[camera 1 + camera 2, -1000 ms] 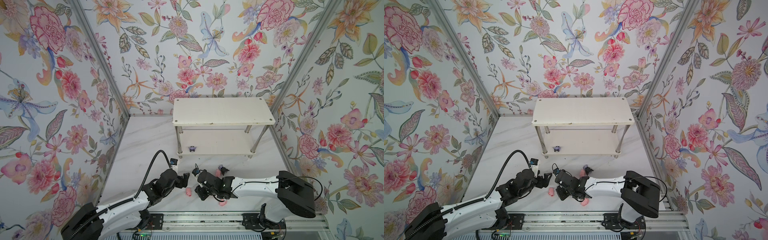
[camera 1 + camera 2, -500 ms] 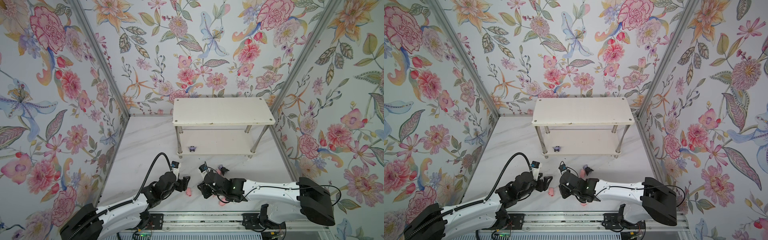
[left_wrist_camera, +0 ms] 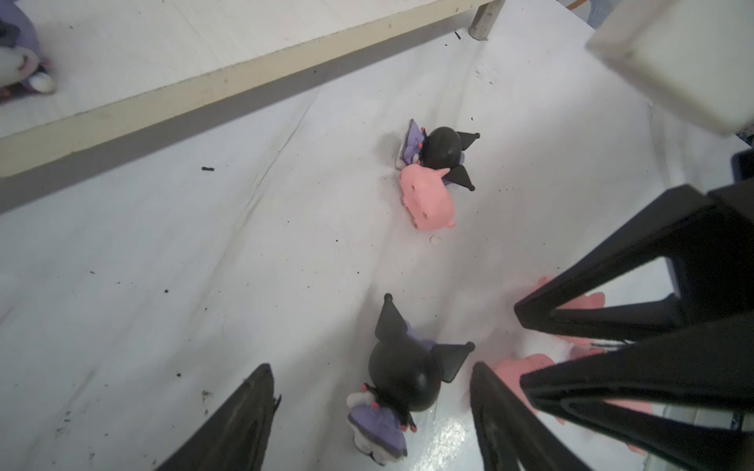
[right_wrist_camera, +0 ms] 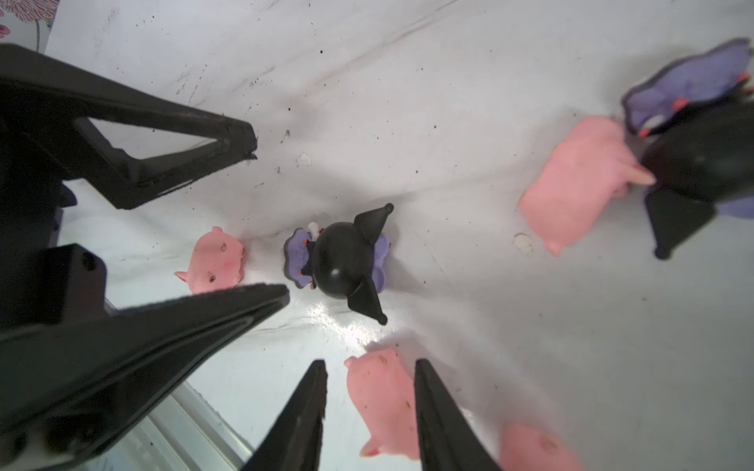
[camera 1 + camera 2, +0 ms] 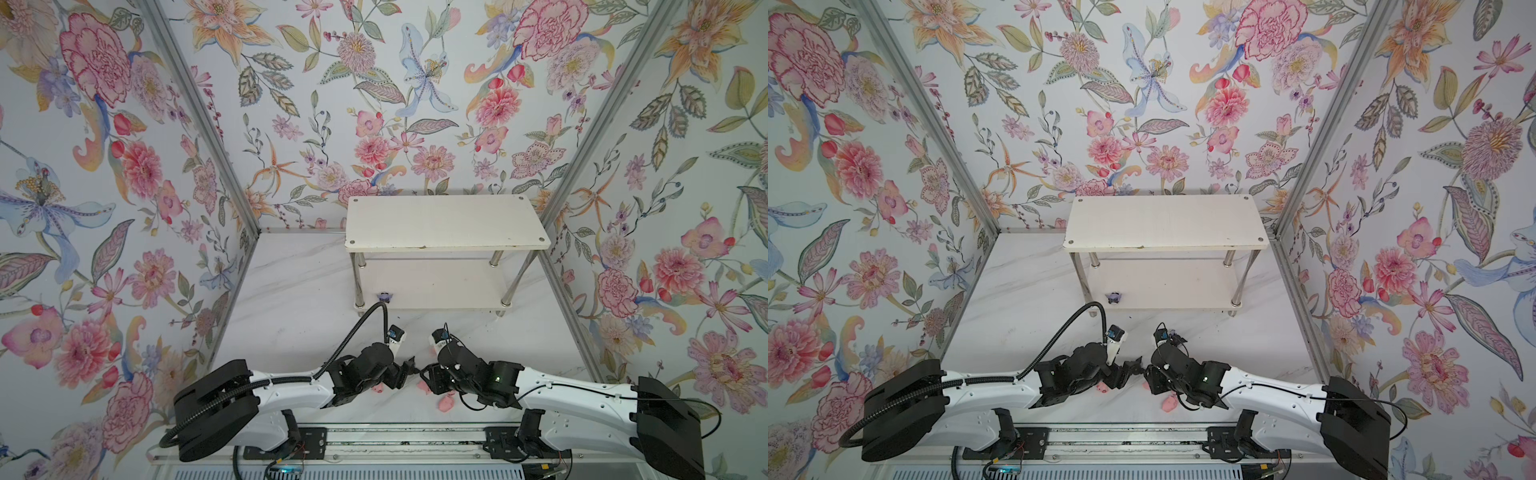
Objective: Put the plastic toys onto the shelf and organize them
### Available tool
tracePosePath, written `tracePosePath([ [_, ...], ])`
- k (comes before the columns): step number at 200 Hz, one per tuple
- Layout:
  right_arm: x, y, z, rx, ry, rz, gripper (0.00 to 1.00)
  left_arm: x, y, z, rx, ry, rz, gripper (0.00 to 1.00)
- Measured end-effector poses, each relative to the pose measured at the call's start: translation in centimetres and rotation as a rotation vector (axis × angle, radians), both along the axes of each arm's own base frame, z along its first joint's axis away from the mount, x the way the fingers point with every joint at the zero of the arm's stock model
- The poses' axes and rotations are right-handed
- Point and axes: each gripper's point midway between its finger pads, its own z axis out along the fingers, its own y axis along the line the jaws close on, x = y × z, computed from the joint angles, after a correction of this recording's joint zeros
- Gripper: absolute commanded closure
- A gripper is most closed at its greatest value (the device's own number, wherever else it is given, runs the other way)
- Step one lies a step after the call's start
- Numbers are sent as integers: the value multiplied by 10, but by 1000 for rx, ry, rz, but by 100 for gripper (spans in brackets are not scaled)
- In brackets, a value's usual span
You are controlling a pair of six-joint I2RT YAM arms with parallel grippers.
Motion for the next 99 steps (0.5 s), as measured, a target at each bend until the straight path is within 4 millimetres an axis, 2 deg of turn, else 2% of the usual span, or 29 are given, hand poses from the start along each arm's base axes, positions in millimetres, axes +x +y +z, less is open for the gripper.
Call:
tracePosePath([
  [38,1,4,-12,24,46,-3,65,6,0,2,33,-37,6,20],
  [68,4,13,-12,68,59,3,70,10,1,4,44,-63,14,18],
  [99,8,21,-13,101,77,2,80,11,3,4,31,-84,27,19],
])
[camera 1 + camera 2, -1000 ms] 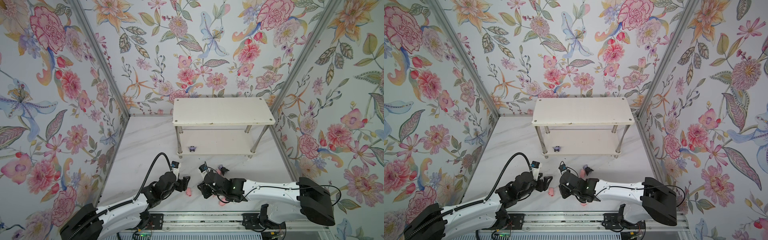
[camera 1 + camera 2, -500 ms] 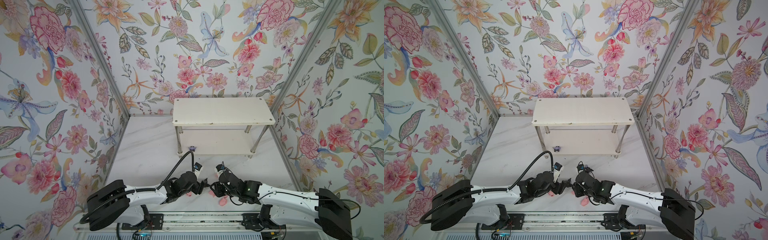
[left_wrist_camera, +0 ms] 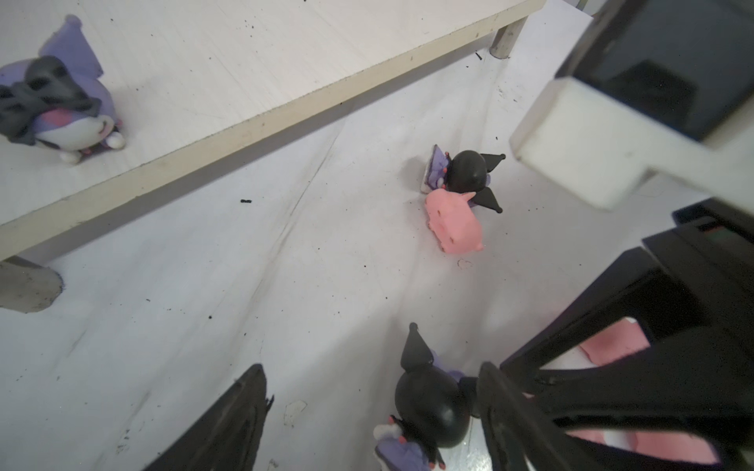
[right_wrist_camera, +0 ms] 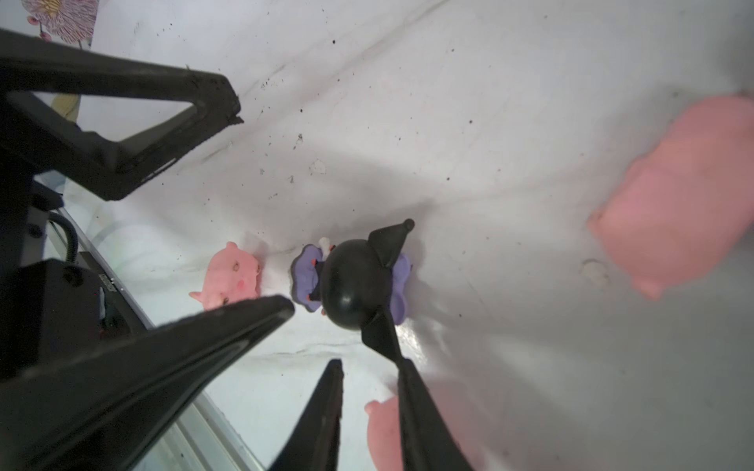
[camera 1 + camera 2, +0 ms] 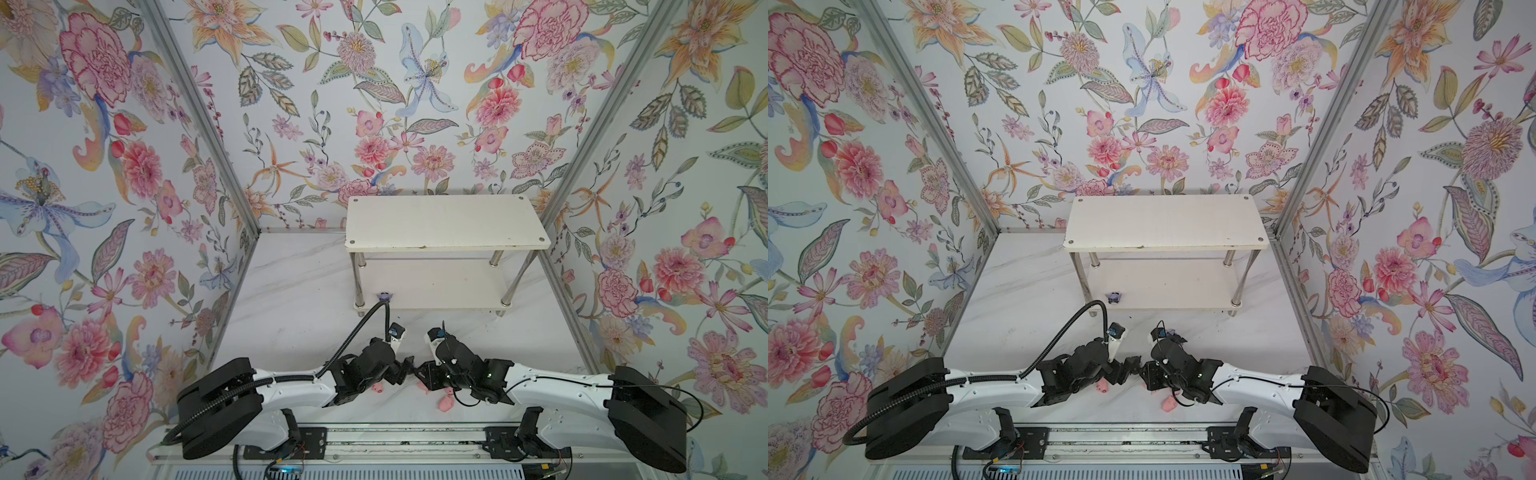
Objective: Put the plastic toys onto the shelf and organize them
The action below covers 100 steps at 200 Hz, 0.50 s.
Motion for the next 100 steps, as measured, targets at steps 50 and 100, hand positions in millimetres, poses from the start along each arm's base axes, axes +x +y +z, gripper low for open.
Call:
tracePosePath([
  [50,3,7,0,38,17,6,78,2,8,-5,22,-46,12,15],
  [100,9,9,0,85,34,-18,82,5,15,-7,61,-97,14,17],
])
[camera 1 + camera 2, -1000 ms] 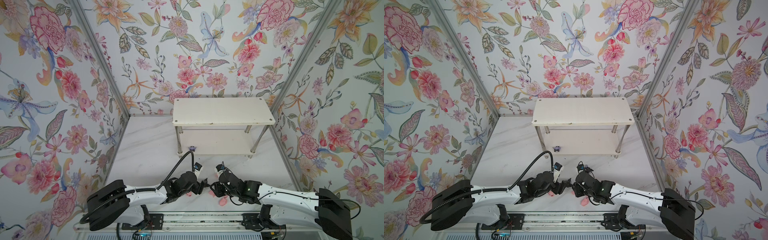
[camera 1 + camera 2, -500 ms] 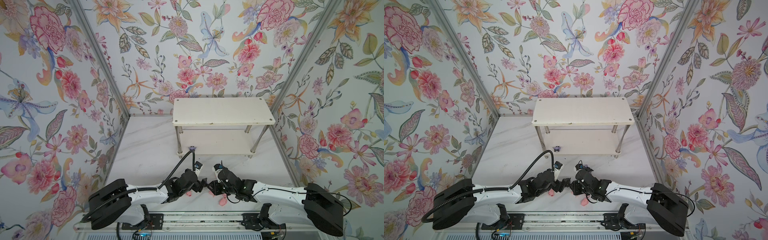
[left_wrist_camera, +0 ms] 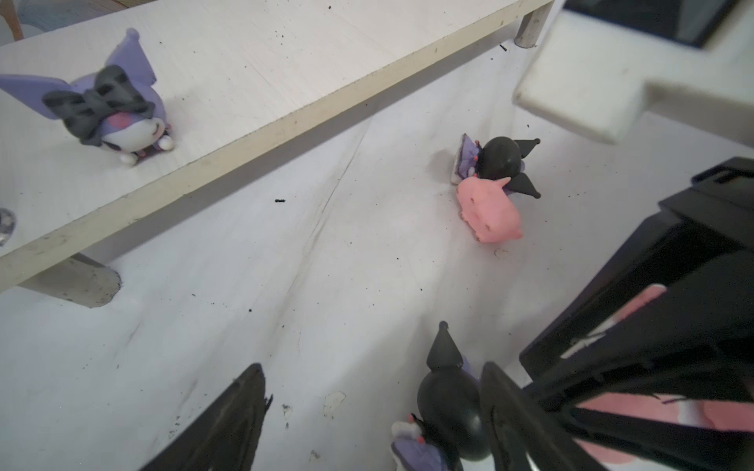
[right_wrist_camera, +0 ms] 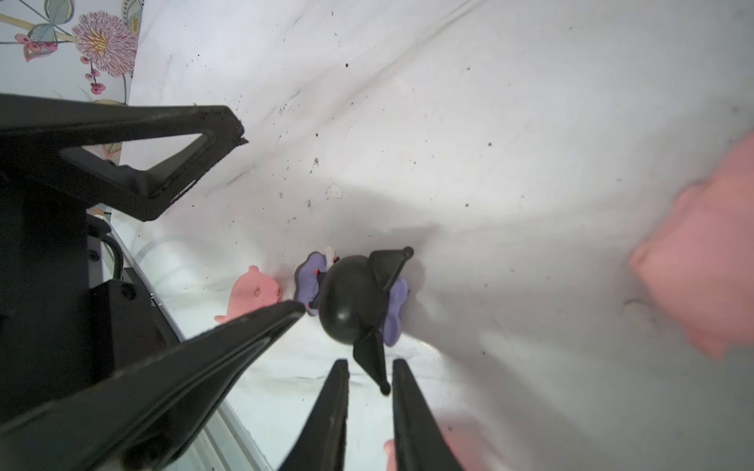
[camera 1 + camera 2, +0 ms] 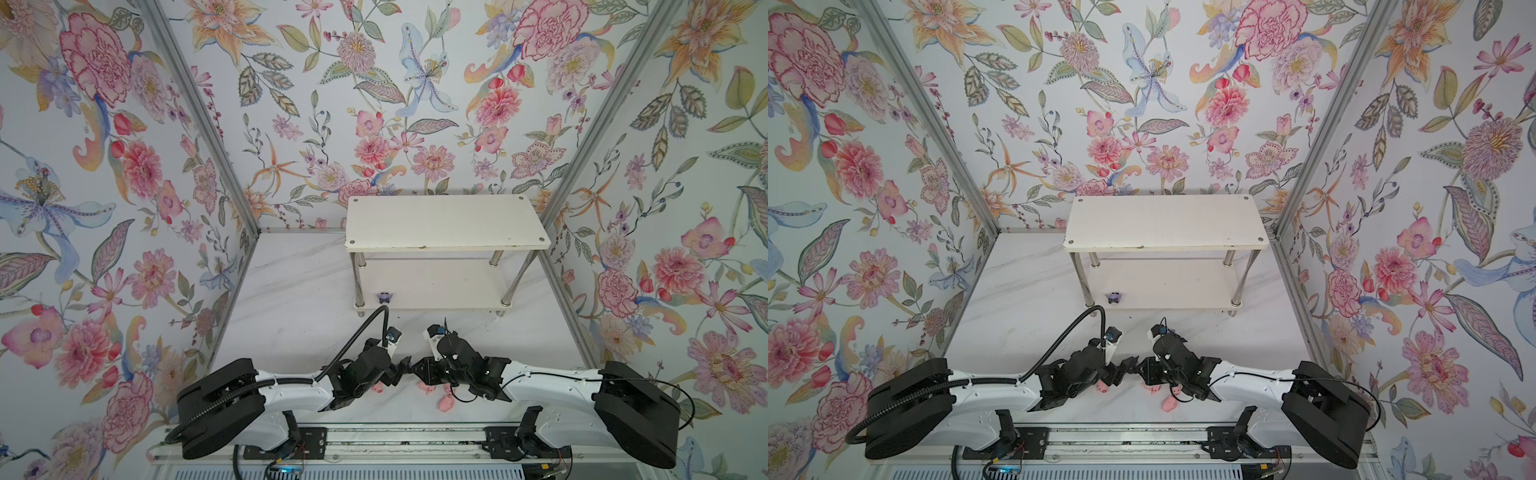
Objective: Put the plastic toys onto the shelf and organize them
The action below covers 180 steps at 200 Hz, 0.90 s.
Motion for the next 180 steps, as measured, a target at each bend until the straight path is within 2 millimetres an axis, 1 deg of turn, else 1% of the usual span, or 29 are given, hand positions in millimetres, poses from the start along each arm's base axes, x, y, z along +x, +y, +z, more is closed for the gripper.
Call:
tracePosePath([
  [8,1,1,-1,3,7,-6,84,0,1,0,7,-8,-2,17],
  [17,1,2,-3,7,13,-7,84,1,3,0,15,-18,2,17],
  [37,1,4,-4,19,32,-15,79,2,7,4,24,-43,2,13],
  [54,0,6,-4,31,43,-16,78,3,9,7,33,-65,3,11],
  [64,0,7,-4,35,50,-18,78,4,10,8,40,-74,2,12],
  [72,-1,8,-4,38,56,-20,80,4,10,8,47,-80,-1,12],
  [106,-2,10,-4,54,75,-22,81,1,12,4,70,-91,-20,12],
  [133,-4,10,-10,44,97,-20,82,-5,15,-4,102,-91,-41,11],
  [145,-5,11,-14,39,111,-19,79,-7,18,-6,110,-90,-42,10],
  [165,-7,12,-14,48,128,-23,69,-6,23,-3,116,-102,-32,10],
  [180,-7,14,-12,60,130,-22,68,-6,24,1,111,-111,-29,9],
])
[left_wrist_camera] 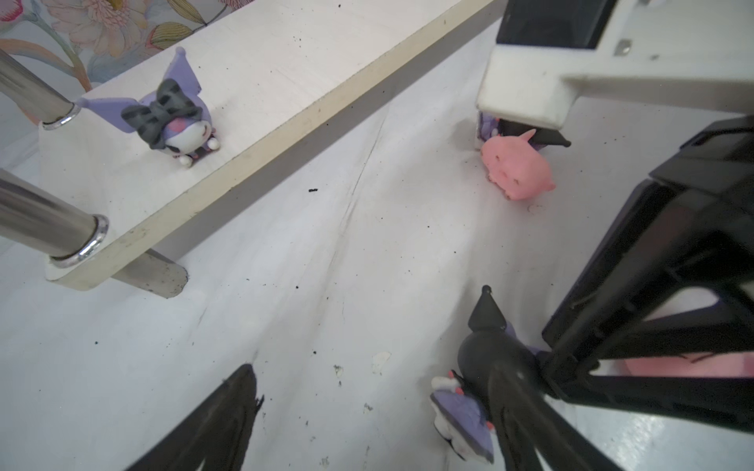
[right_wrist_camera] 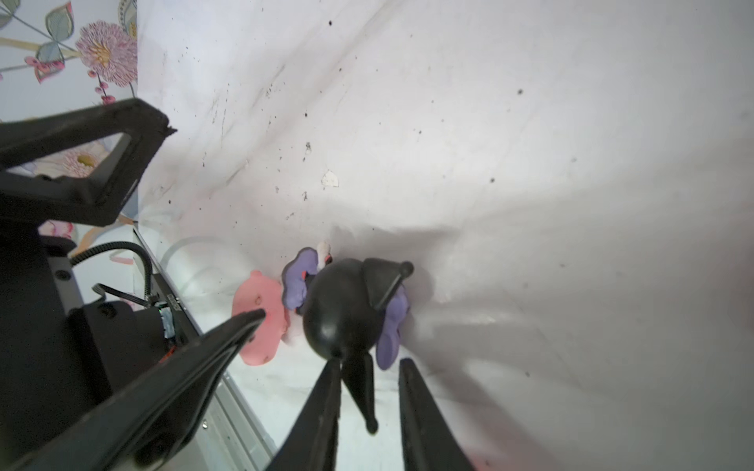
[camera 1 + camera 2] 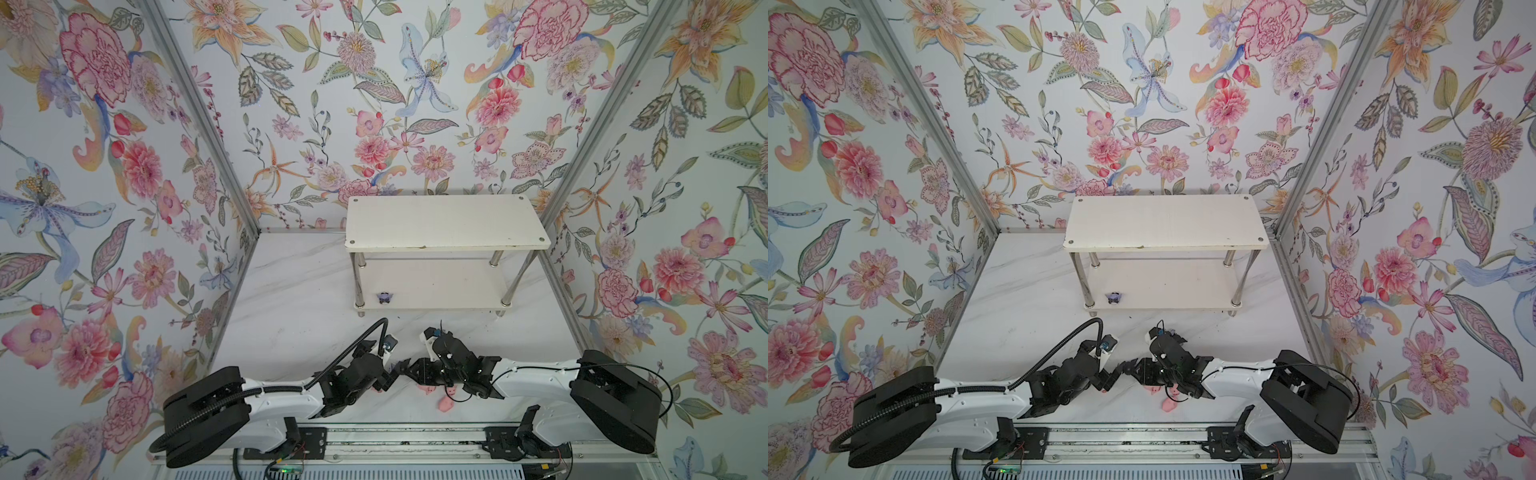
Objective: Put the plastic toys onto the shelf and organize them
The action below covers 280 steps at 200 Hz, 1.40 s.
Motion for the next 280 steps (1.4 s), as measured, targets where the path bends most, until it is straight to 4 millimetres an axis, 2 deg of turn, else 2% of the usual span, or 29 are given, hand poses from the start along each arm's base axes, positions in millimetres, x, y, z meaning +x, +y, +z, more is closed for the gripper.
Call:
tracePosePath([
  [83,-14,-4,15,62,3,-21,76,-1,3,-10,45,-3,11,10],
  [122,-14,-5,7,52,21,-38,74,1,5,-6,55,-32,31,6],
  [144,-12,-1,0,52,32,-41,74,3,6,4,30,-50,41,6],
  [176,-12,3,-1,66,39,-41,93,4,8,11,10,-67,53,5],
  [186,-14,4,-1,70,41,-28,98,3,8,10,16,-68,50,1],
  [211,-12,9,7,79,30,-11,100,-1,7,7,24,-65,36,1],
  [235,-8,4,17,34,13,1,100,-9,3,7,27,-69,9,1],
  [280,7,-13,66,6,-51,6,100,-36,-12,15,78,-153,-94,1],
])
